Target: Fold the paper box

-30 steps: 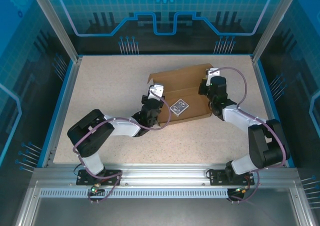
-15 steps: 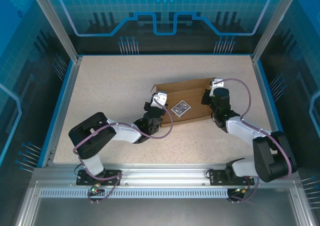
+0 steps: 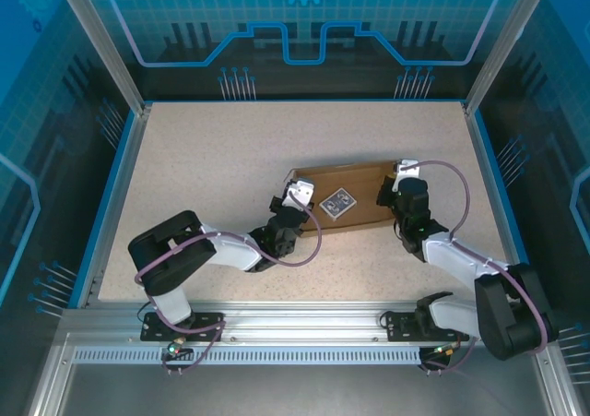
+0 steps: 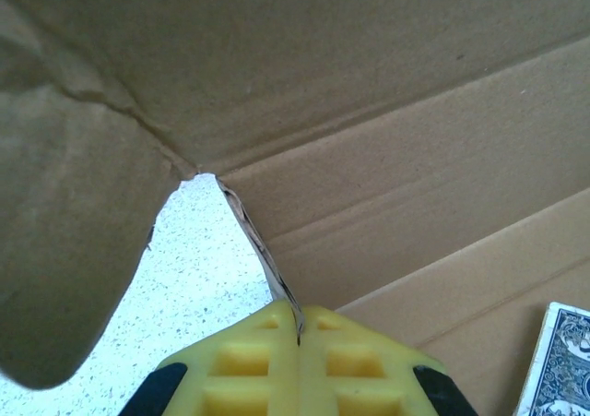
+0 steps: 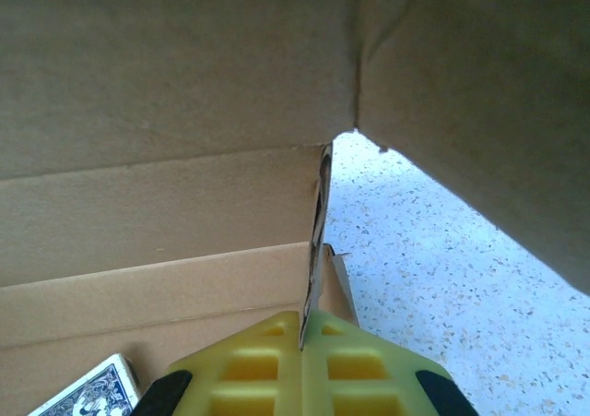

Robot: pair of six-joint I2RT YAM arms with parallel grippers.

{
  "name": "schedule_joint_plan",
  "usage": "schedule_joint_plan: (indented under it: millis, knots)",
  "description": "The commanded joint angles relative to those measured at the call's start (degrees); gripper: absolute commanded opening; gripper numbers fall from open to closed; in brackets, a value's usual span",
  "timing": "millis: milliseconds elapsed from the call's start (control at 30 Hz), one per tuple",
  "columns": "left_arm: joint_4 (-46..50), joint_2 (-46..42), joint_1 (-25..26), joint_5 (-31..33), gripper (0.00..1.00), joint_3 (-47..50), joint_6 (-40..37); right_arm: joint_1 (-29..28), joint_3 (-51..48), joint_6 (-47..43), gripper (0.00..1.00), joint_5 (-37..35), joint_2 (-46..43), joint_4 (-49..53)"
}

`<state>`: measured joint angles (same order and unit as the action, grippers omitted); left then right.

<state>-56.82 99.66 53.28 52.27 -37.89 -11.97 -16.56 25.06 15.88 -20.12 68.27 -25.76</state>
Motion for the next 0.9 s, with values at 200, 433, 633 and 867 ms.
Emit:
schedule_joint_plan:
  millis: [200,433,633,867]
  knots:
    - [5.0,-3.1,2.2,-9.4,0.08,1.9,5.5,-3.1,-3.1,1.9,0.01,2.5,-2.4,1.6]
    - [6.4,-3.8,2.2,-9.7,0.09,3.1,7.8,-3.9,-4.9,2.8,0.01,1.6,-3.1,1.3]
    - [7.6,-5.4,2.3,-9.7,0.13,4.3,9.0,-4.1,-5.7,2.8,0.01,0.8,-4.7,1.6]
    - [9.0,-7.5,2.3,-10.2,0.22,5.5,10.0,-4.4,-7.1,2.8,0.00,0.3,-5.8,1.3]
